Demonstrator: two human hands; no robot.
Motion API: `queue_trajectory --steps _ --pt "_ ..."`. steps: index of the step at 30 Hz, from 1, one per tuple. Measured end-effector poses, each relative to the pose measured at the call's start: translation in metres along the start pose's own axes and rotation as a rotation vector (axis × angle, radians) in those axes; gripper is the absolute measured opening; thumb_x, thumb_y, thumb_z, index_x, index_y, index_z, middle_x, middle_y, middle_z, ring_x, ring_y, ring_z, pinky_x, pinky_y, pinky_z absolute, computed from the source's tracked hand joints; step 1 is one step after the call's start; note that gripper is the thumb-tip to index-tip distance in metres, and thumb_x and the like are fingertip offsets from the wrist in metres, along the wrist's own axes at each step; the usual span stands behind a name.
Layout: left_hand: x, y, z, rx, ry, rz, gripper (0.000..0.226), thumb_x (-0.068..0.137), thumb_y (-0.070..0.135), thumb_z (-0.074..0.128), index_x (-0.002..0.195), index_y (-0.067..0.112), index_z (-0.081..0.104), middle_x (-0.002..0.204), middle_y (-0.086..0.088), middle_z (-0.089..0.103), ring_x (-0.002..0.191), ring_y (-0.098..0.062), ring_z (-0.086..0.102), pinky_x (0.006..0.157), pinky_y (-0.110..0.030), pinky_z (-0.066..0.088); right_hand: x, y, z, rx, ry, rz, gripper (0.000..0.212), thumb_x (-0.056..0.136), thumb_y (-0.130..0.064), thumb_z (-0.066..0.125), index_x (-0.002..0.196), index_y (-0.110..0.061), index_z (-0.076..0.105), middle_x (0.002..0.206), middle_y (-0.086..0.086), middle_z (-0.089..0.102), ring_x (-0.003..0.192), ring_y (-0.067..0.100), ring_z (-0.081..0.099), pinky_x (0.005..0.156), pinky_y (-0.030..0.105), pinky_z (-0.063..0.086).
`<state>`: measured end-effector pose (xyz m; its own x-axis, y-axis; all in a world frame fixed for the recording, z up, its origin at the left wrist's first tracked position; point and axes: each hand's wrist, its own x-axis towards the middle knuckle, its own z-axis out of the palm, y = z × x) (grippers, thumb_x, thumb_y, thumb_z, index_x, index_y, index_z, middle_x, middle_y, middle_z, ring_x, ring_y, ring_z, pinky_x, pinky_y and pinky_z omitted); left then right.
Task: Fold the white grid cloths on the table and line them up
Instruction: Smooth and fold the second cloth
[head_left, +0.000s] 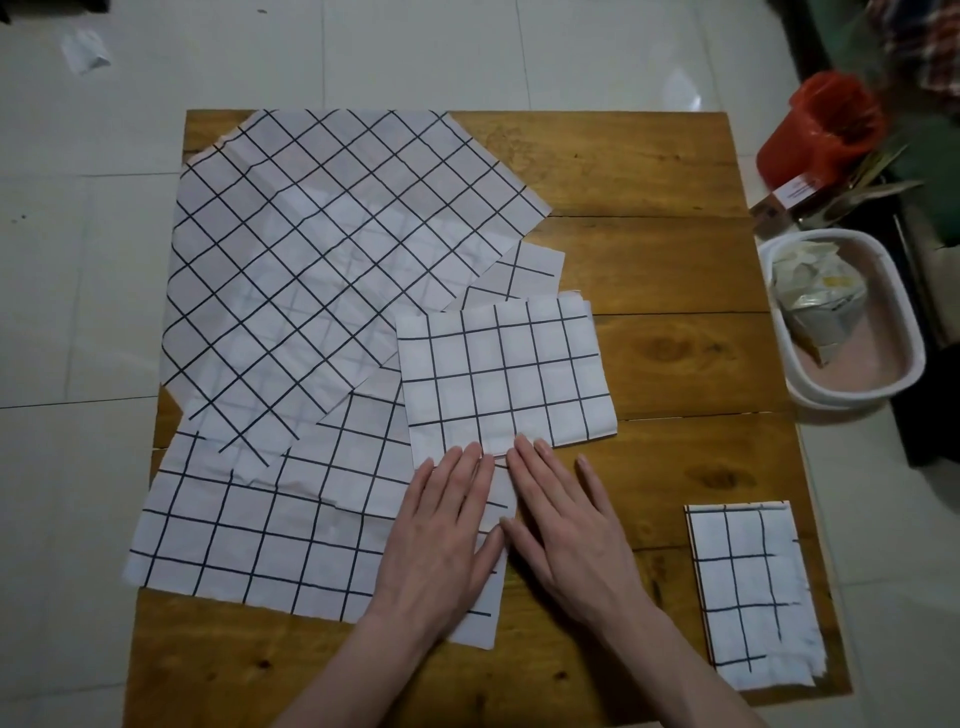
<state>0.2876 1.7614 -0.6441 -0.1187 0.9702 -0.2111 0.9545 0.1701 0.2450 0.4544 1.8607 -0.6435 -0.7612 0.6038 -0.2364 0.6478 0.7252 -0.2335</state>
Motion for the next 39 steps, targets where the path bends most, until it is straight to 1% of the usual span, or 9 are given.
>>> queue_trajectory --steps 4,10,14,19,25,31,35,37,39 --pt "0.000 0.000 0.001 -0.003 0.004 -0.008 0.068 0.110 0.051 0.025 0.164 0.010 0.027 0.169 -0.008 0.031 0.157 -0.023 0.027 0.124 -0.047 0.023 -0.007 0.009 0.000 0.011 0.035 0.066 0.066 0.111 -0.055 0.026 0.166 -0.021 0.014 0.175 -0.005 0.009 0.160 0.011 0.007 0.127 0.047 0.023" --pt "-0.002 -0.007 0.002 -0.010 0.011 0.010 0.068 0.109 0.048 0.032 0.166 0.014 0.019 0.175 -0.005 0.014 0.161 -0.022 0.012 0.126 -0.046 0.021 -0.010 0.010 0.003 -0.006 0.095 0.130 0.067 0.111 -0.054 0.030 0.166 -0.017 0.019 0.173 -0.001 0.016 0.160 0.012 0.012 0.125 0.046 0.028" --pt "-0.002 -0.008 0.002 -0.015 -0.005 0.005 0.068 0.109 0.049 0.031 0.167 0.016 0.017 0.175 -0.004 0.011 0.162 -0.022 0.008 0.126 -0.047 0.022 -0.010 0.009 0.002 -0.012 0.127 0.206 0.067 0.110 -0.052 0.031 0.165 -0.015 0.020 0.173 0.001 0.017 0.160 0.013 0.012 0.127 0.042 0.023" --pt "-0.002 -0.008 0.003 -0.005 -0.023 -0.010 0.070 0.109 0.052 0.031 0.167 0.017 0.015 0.176 -0.003 0.009 0.162 -0.022 0.005 0.126 -0.048 0.020 -0.013 0.019 -0.001 -0.015 0.145 0.319 0.066 0.111 -0.053 0.024 0.165 -0.015 0.021 0.173 0.001 0.017 0.160 0.013 0.011 0.128 0.036 0.018" --pt "-0.002 -0.007 0.004 -0.007 -0.027 -0.024 0.071 0.108 0.053 0.030 0.167 0.018 0.014 0.176 -0.003 0.009 0.162 -0.023 0.005 0.126 -0.048 0.018 -0.015 0.026 -0.005 -0.012 0.164 0.422 0.066 0.110 -0.054 0.020 0.163 -0.016 0.027 0.171 0.001 0.023 0.160 0.018 0.017 0.124 0.043 0.029" --pt "-0.004 -0.008 0.002 0.014 -0.070 -0.020 0.074 0.108 0.058 0.026 0.168 0.020 0.004 0.176 -0.001 0.000 0.162 -0.021 -0.002 0.127 -0.046 0.012 -0.009 0.017 -0.010 0.038 0.180 0.475 0.066 0.110 -0.054 0.019 0.161 -0.015 0.033 0.169 0.001 0.029 0.159 0.020 0.019 0.124 0.045 0.030" --pt "-0.004 -0.006 0.002 0.020 -0.072 -0.031 0.075 0.108 0.060 0.026 0.168 0.020 0.005 0.176 -0.002 0.001 0.162 -0.022 -0.002 0.126 -0.046 0.010 -0.007 0.014 -0.016 0.162 0.177 0.495 0.063 0.109 -0.053 0.030 0.162 -0.019 0.031 0.170 -0.002 0.028 0.158 0.017 0.020 0.123 0.042 0.029" --pt "-0.002 -0.002 0.000 0.013 -0.059 -0.051 0.074 0.108 0.059 0.027 0.168 0.019 0.011 0.176 -0.003 0.005 0.162 -0.022 0.002 0.127 -0.047 0.011 -0.003 0.014 -0.023 0.236 0.214 0.518 0.058 0.108 -0.046 0.043 0.158 -0.019 0.038 0.164 0.000 0.038 0.153 0.017 0.030 0.120 0.042 0.035" --pt "0.001 0.002 -0.001 0.007 -0.045 -0.071 0.072 0.108 0.057 0.030 0.166 0.017 0.021 0.175 -0.005 0.013 0.162 -0.023 0.009 0.127 -0.047 0.013 0.004 0.014 -0.032 0.326 0.250 0.545 0.057 0.103 -0.038 0.056 0.154 -0.017 0.043 0.155 0.002 0.048 0.144 0.017 0.039 0.116 0.036 0.037"
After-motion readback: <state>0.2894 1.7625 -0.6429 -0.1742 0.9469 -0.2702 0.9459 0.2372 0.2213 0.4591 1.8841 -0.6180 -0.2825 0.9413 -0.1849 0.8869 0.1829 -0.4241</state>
